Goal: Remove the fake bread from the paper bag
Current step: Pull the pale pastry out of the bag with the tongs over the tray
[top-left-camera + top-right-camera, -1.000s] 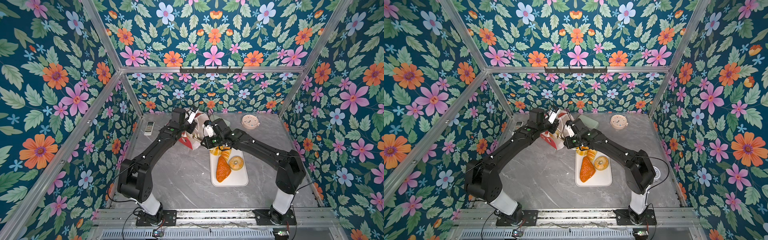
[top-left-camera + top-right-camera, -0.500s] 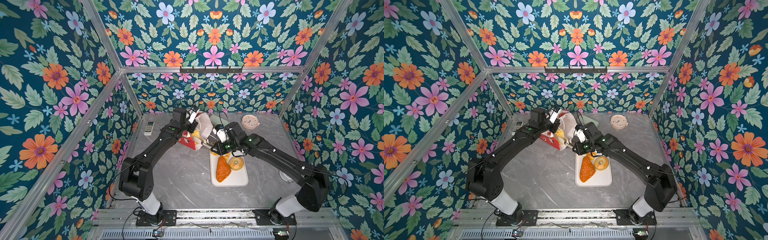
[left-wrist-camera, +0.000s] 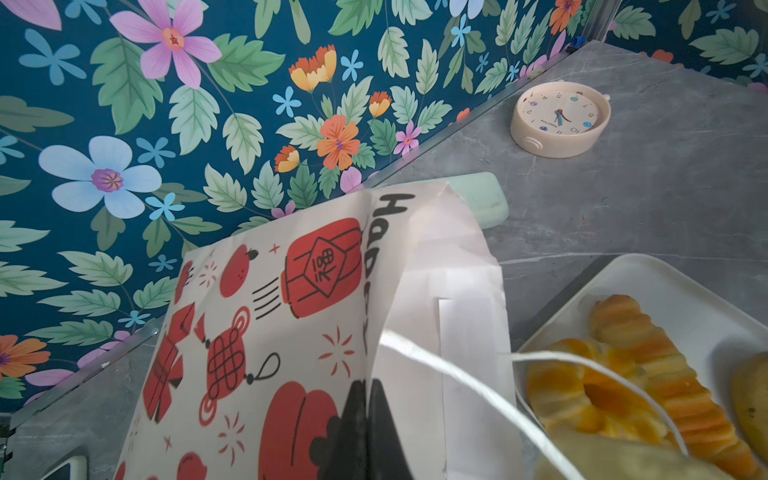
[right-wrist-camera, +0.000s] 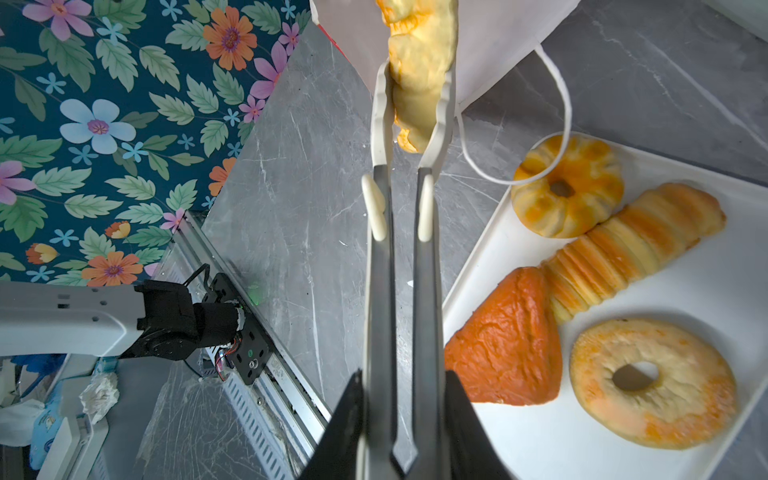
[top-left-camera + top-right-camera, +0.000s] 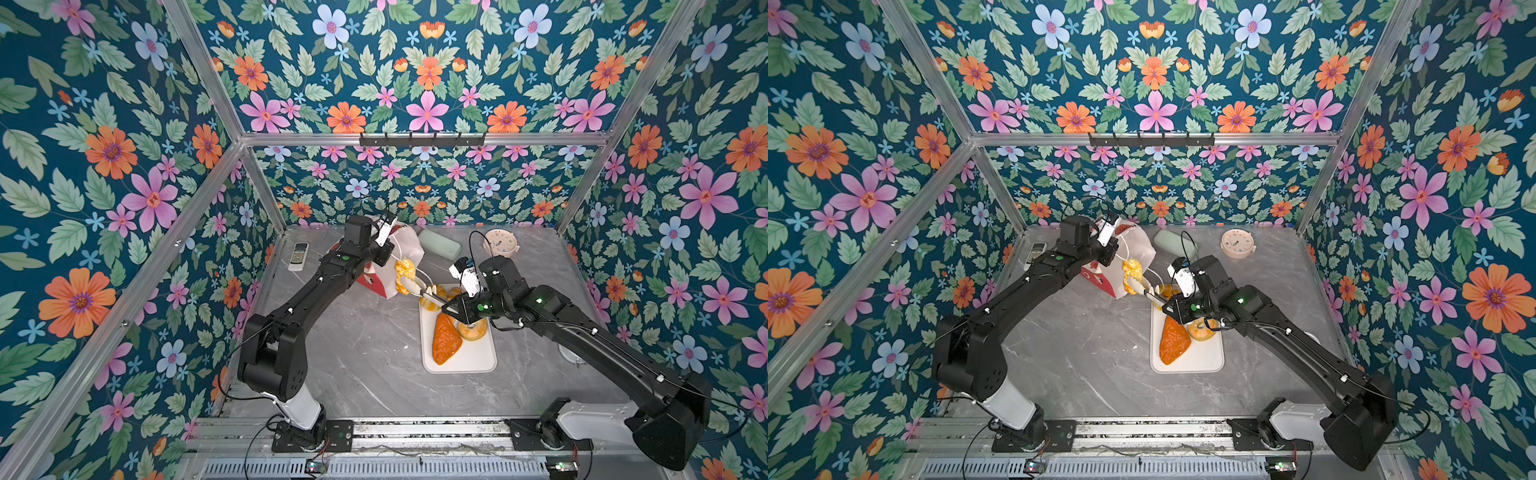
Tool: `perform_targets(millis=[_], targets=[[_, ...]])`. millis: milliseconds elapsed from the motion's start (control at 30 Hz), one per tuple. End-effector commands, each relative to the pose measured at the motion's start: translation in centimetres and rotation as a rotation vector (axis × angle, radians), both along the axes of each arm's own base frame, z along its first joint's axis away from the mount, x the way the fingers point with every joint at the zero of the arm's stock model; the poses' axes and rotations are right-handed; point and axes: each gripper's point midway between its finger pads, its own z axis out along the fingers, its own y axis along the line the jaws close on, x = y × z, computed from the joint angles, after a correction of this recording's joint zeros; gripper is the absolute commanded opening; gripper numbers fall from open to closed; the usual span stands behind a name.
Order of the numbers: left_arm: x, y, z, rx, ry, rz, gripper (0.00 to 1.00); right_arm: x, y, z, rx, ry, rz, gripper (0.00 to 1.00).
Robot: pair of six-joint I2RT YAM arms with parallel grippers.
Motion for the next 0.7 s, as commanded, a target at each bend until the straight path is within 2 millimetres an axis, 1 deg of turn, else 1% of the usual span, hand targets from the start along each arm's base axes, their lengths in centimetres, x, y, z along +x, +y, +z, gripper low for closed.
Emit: perform_targets(millis=[0, 100, 167, 300, 400, 533, 667], targets=[[0.4, -0.3, 1.0, -0.023, -0.029, -0.004, 0.01, 0.6, 0.1, 1.8, 0.052, -0.065, -0.017, 0.15], [0.4, -0.2, 1.2, -0.022, -0.033, -0.001, 0.01, -0.2, -1.1, 1.9, 0.045, -0.049, -0.034, 0.15], [0.3, -0.2, 1.3, -0.021, -0.036, -0.001, 0.01, -0.9, -2.4, 1.9, 0.032, -0.034, -0.064, 0.16], [0.3, -0.1, 1.3, -0.020, -0.039, 0.002, 0.01, -2.3, -5.2, 1.9, 0.043, 0.052, -0.136, 0.16], [0.2, -0.1, 1.2, -0.020, -0.039, 0.000, 0.01, -3.3, -7.1, 1.3, 0.046, 0.112, -0.205, 0.17], [0.0, -0.1, 1.1, -0.026, -0.039, -0.006, 0.01, -4.3, -9.1, 0.4, 0.092, 0.176, -0.286, 0.17], [-0.2, -0.3, 1.1, -0.031, -0.041, -0.015, 0.01, -4.2, -11.2, -0.7, 0.103, 0.218, -0.380, 0.17]])
